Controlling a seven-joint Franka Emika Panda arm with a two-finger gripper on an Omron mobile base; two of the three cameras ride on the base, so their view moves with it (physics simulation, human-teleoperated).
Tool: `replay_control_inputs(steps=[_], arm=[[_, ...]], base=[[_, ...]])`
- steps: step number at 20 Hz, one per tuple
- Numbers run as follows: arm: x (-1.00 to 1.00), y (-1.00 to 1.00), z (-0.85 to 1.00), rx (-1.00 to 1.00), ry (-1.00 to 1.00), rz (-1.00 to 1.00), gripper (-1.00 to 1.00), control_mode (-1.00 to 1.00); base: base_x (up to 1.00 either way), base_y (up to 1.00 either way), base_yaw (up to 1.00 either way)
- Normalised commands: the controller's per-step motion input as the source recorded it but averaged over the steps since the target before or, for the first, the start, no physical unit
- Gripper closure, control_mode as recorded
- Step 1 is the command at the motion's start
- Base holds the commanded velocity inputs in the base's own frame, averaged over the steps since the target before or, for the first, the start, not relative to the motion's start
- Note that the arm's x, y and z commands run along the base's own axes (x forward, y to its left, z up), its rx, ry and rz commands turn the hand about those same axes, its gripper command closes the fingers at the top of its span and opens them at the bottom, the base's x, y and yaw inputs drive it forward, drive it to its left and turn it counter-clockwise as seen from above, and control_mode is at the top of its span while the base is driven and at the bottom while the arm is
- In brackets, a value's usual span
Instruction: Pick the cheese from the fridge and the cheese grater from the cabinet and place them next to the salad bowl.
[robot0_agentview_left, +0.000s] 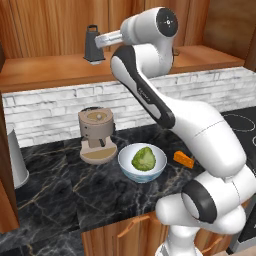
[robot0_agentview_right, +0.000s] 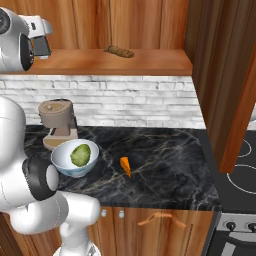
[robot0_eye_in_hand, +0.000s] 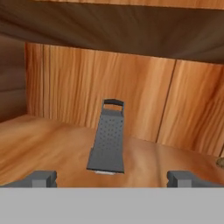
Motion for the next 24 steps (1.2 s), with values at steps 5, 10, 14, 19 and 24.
replay_control_inputs(steps=[5,10,14,19,24], arm=[[0.18,0.01,-0.17,0.03,0.0,0.0,-1.0,-1.0],[0.24,0.01,-0.1,0.07,0.0,0.0,-1.0,-1.0],[0.32,0.1,-0.02,0.09,0.0,0.0,-1.0,-1.0],[0.33,0.16,0.0,0.07,0.0,0.0,-1.0,-1.0],[0.31,0.26,-0.04,0.0,0.03,0.0,-1.0,-1.0]], base=[[0.0,0.0,0.0],[0.0,0.0,0.0],[0.0,0.0,0.0],[0.0,0.0,0.0],[0.0,0.0,0.0]])
